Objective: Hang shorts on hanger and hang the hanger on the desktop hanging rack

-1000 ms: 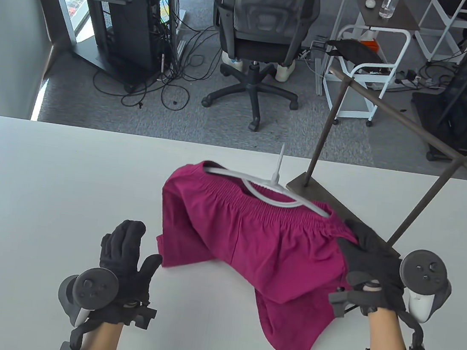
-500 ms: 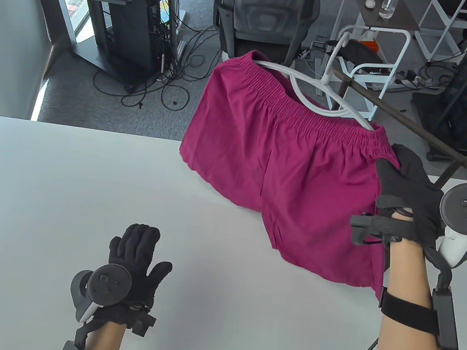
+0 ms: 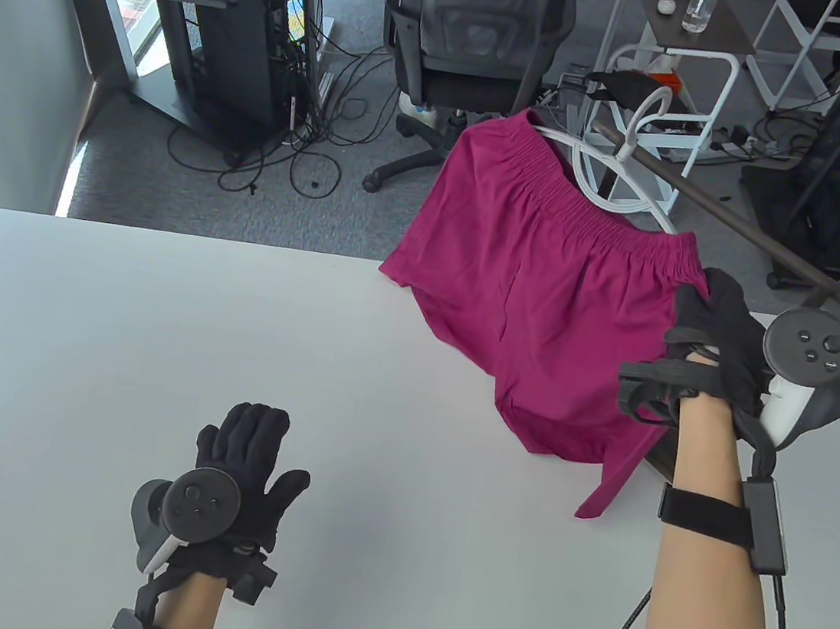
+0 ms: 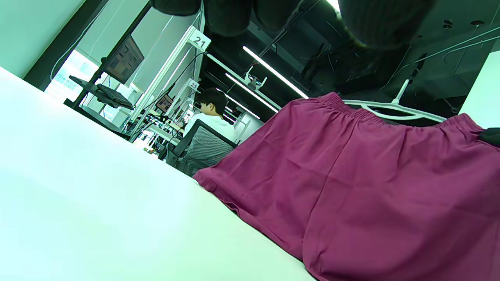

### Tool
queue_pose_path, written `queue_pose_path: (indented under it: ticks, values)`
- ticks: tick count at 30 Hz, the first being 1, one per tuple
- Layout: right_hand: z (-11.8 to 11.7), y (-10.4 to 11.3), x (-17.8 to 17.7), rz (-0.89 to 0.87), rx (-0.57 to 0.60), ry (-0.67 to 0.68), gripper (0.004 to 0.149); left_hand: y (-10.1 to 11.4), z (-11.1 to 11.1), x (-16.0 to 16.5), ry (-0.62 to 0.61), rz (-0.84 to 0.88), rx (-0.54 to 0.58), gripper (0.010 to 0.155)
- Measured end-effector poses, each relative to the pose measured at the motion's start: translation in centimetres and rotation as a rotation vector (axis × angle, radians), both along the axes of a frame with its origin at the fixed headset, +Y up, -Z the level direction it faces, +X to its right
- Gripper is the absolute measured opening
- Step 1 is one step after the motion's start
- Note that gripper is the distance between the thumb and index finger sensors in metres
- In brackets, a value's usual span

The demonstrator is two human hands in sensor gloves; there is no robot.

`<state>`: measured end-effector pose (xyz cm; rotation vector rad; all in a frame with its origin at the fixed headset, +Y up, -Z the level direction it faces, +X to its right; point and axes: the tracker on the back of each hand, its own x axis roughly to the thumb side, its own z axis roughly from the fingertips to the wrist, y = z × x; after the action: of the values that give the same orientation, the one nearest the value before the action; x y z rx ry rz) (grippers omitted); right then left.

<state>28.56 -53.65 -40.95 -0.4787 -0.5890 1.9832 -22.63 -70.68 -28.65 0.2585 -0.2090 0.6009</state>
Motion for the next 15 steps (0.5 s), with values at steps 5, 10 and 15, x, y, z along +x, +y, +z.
queue_pose_path:
  ticks: [5, 10, 15]
  values:
    - [-0.5, -1.9, 0.4, -0.001, -0.045, -0.016, 0.055, 0.1, 0.0, 0.0, 0.005, -0.007, -0.007, 0.084]
    - [-0.8, -3.7, 0.7, 0.024, -0.078, -0.032, 0.055, 0.1, -0.1, 0.1, 0.006, -0.019, -0.013, 0.084]
    - [-0.9, -5.0, 1.3, 0.032, -0.095, -0.041, 0.057, 0.0, -0.1, 0.0, -0.003, -0.014, -0.020, 0.088]
